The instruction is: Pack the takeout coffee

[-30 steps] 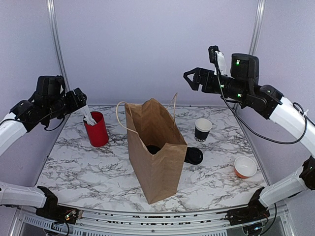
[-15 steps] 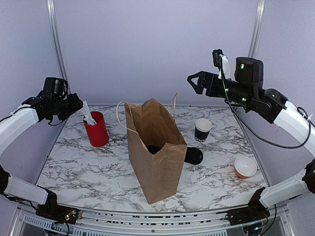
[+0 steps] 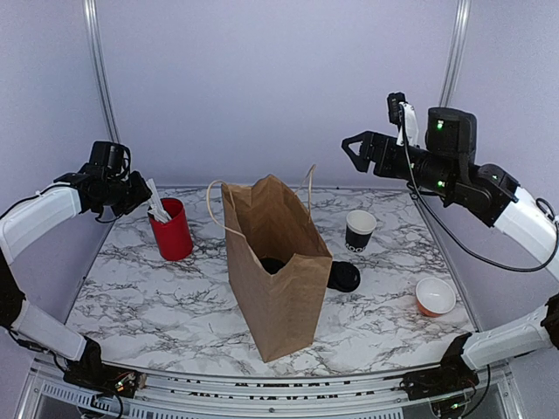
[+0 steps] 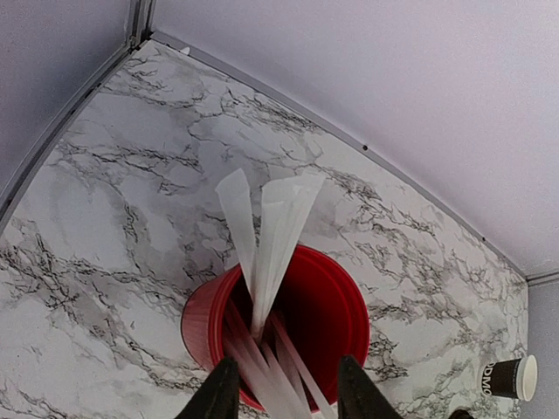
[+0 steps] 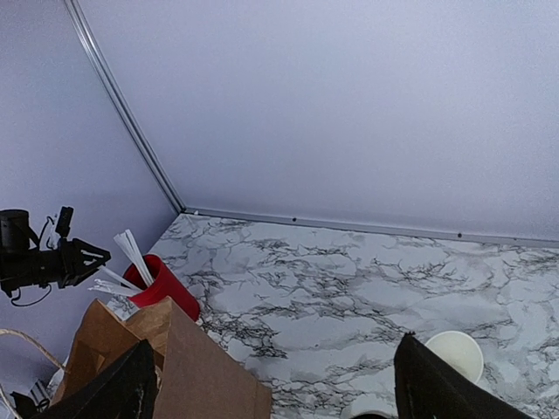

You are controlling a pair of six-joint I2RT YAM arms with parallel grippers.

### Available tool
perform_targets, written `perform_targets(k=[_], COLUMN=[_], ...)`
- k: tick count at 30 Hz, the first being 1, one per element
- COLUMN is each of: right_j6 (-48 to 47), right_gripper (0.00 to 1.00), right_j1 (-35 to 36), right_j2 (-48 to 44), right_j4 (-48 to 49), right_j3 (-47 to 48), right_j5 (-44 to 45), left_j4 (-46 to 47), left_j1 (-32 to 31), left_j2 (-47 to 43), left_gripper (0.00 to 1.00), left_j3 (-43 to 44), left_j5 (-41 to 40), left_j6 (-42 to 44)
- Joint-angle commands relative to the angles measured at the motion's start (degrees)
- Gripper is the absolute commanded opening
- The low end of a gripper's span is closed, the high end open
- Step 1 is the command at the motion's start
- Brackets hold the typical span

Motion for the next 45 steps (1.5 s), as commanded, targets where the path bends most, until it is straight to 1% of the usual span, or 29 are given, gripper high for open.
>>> perform_targets(k=[1, 5, 9, 23, 29, 38, 45], right_j6=[0.5, 0.5, 0.7, 0.9, 0.8, 0.8, 0.8], right_gripper=[0.91, 0.91, 0.91, 0.91, 0.91, 0.91, 0.91], right_j1=[-0.5, -0.5, -0.5, -0.5, -0.5, -0.5, -0.5], right_j2=[-1.1, -1.0, -1.0, -1.7, -1.7, -1.6, -1.6], right_j4=[0.1, 0.4, 0.4, 0.3, 0.3, 0.4, 0.3], right_j3=[-0.3, -0.5, -0.6, -1.3, -1.2, -1.0, -1.1], right_j5=[1.0, 0.6, 0.5, 0.7, 0.8, 0.6, 0.6], left_j4=[1.7, 1.8, 2.1, 2.2, 2.2, 1.0, -3.4], left_j1=[0.0, 0.1, -0.1, -0.7, -0.8, -0.8, -0.8], left_j2=[0.2, 0.6, 1.3, 2.2, 2.3, 1.8, 0.8], left_gripper=[0.35, 0.3, 0.22, 0.1, 0.0, 0.0, 0.0], left_j3=[-0.8, -0.8, -0.7, -0.8, -0.4, 1.7, 6.0], left_j5=[1.2, 1.2, 1.3, 0.9, 1.0, 1.9, 2.1], left_j6=[0.1, 0.4, 0.8, 1.4, 1.8, 2.3, 4.9])
